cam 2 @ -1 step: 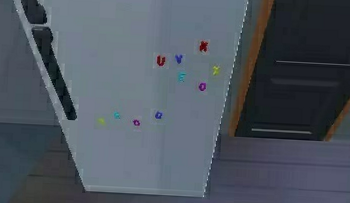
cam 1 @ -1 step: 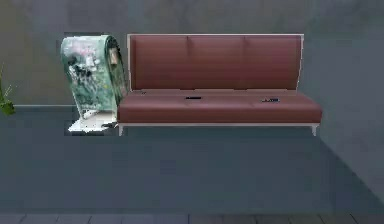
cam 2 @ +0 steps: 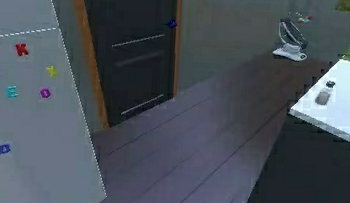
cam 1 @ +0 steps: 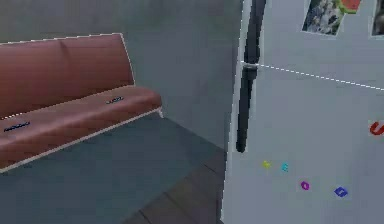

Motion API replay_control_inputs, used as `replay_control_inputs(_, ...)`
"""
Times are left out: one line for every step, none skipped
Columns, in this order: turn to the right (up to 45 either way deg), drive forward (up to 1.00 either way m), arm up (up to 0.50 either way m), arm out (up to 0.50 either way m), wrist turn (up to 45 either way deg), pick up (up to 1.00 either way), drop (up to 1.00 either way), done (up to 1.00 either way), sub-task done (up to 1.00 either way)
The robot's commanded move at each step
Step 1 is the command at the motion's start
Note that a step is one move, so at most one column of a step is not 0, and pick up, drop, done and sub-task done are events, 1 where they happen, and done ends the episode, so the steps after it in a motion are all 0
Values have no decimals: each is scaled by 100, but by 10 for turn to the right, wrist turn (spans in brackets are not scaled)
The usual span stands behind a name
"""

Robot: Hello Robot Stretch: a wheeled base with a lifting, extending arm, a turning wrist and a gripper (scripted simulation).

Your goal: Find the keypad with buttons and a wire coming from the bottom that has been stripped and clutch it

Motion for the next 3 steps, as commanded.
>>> replay_control_inputs(450, 0, 0, 0, 0, 0, 0, 0, 0)
replay_control_inputs(450, 0, 0, 0, 0, 0, 0, 0, 0)
replay_control_inputs(0, 100, 0, 0, 0, 0, 0, 0, 0)
